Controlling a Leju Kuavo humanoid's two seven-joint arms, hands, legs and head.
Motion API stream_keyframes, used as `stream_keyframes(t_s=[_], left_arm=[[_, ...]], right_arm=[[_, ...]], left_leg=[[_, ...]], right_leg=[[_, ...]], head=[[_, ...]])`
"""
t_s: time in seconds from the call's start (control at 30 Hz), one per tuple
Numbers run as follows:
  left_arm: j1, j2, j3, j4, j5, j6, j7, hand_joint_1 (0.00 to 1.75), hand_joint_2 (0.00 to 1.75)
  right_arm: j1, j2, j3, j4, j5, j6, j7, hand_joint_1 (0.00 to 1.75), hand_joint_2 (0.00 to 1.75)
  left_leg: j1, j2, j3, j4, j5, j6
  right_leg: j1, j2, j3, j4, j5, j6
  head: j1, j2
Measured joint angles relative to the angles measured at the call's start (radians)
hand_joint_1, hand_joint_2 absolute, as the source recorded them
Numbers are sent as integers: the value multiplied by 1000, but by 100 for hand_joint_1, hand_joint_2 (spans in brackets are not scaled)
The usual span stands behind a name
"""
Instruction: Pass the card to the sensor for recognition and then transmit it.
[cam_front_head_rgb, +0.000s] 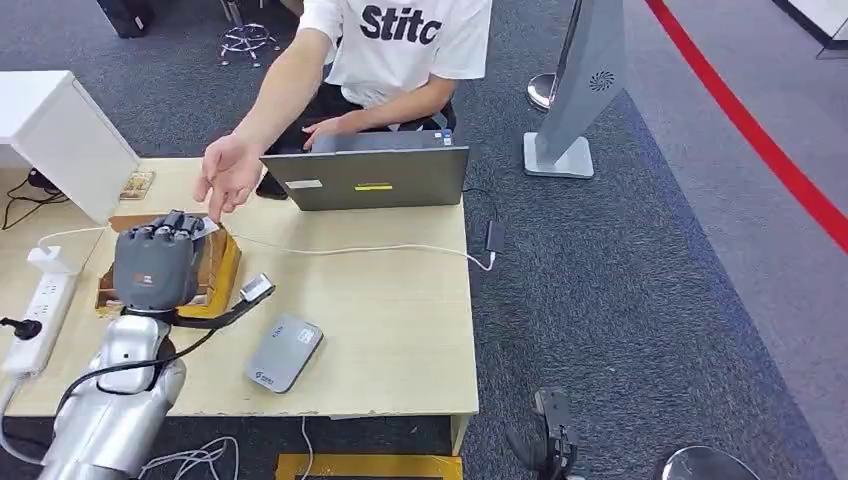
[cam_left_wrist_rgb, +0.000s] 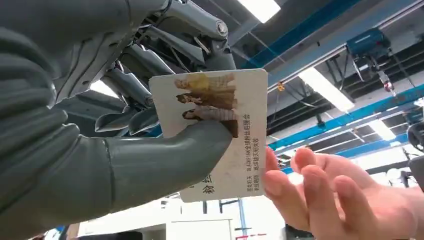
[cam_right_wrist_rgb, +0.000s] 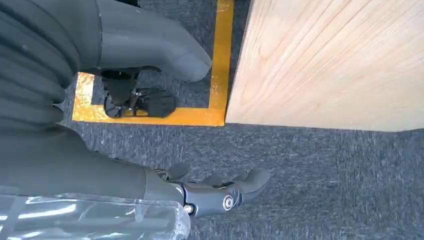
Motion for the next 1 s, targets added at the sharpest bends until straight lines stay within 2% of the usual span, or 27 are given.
stream_keyframes(t_s=[0.03, 0.07, 0.1, 0.47, 0.77, 1.0], left_arm=[[0, 0, 0, -1, 0, 0, 4, 175, 175], [0, 0, 0, -2, 0, 0, 7, 17, 175], [1, 0, 0, -5, -1, 0, 8, 0, 175], [58, -2, 1, -83, 0, 2, -59, 0, 175], [81, -5, 0, -117, 0, 2, -39, 0, 175], [117, -3, 0, -117, 0, 2, -63, 0, 175]], right_arm=[[0, 0, 0, 0, 0, 0, 0, 0, 175], [0, 0, 1, 0, 2, 0, 0, 0, 175], [0, 1, 1, 0, 2, 1, 1, 0, 175], [6, 6, 1, 0, -6, 6, -1, 0, 175], [8, 6, 1, 0, -15, 4, -3, 0, 175], [13, 6, -1, 0, -26, 5, -14, 0, 175]], left_leg=[[0, 0, 0, 0, 0, 0], [0, 0, 0, 0, 0, 0], [0, 0, 0, 0, 0, 0], [0, 0, 0, 0, 0, 0], [0, 0, 0, 0, 0, 0], [0, 0, 0, 0, 0, 0]], right_leg=[[0, 0, 0, 0, 0, 0], [0, 0, 0, 0, 0, 0], [0, 0, 0, 0, 0, 0], [0, 0, 0, 0, 0, 0], [0, 0, 0, 0, 0, 0], [0, 0, 0, 0, 0, 0]], head=[[0, 0], [0, 0], [0, 0], [0, 0], [0, 0], [0, 0]])
